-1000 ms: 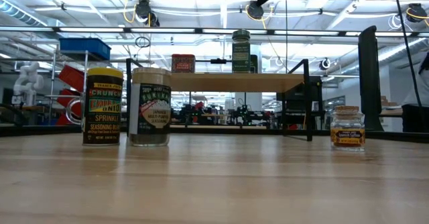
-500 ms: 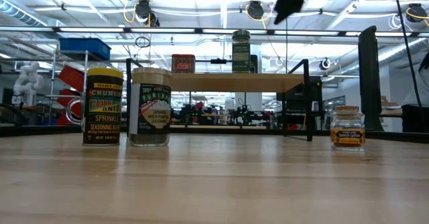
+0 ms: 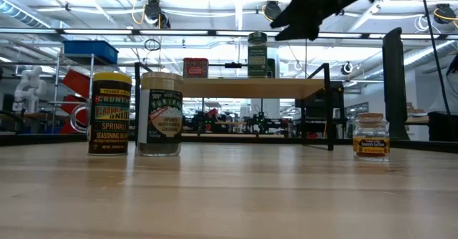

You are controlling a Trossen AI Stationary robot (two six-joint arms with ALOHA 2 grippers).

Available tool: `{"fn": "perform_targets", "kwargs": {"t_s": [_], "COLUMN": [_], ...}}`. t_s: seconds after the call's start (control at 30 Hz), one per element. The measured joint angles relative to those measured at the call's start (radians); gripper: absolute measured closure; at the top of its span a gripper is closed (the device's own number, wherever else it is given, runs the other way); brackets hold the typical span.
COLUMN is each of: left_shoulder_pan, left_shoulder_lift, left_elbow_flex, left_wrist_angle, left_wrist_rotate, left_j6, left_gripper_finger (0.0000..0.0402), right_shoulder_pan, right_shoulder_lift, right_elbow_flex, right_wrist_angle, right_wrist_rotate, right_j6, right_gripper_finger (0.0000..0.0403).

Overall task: Shelf spices
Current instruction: Remove the green seasoning bottle from the shelf

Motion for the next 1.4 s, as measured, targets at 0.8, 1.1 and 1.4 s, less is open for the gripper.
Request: {"fn": "perform_targets", "kwargs": {"t_s": [0.8,1.1,1.4], "left_shoulder_pan": [0.290,0.290,0.290], "left_shoulder_lift": [0.199,0.201,0.201], "left_elbow_flex": [0.080,0.080,0.079], "left_wrist_angle": [0.032,0.035,0.035], "left_wrist_rotate": [0.336,0.357,0.357], "left_j6": [0.000,-0.002,-0.003], "left_gripper_finger": [0.0102,0.0102,0.0102], "right_shoulder_pan": [-0.014,-0.012,-0.009], "right_shoulder_lift": [0.206,0.216,0.216], "right_elbow_flex": [-0.006,-0.006,-0.006], "right_wrist_angle": [0.149,0.166,0.201], "right_wrist_rotate": [-0.014,-0.016,-0.067], "right_j6": [-0.060,-0.086,-0.069], "right_gripper_finger": [0.0087,0.0089,0.0102]}}
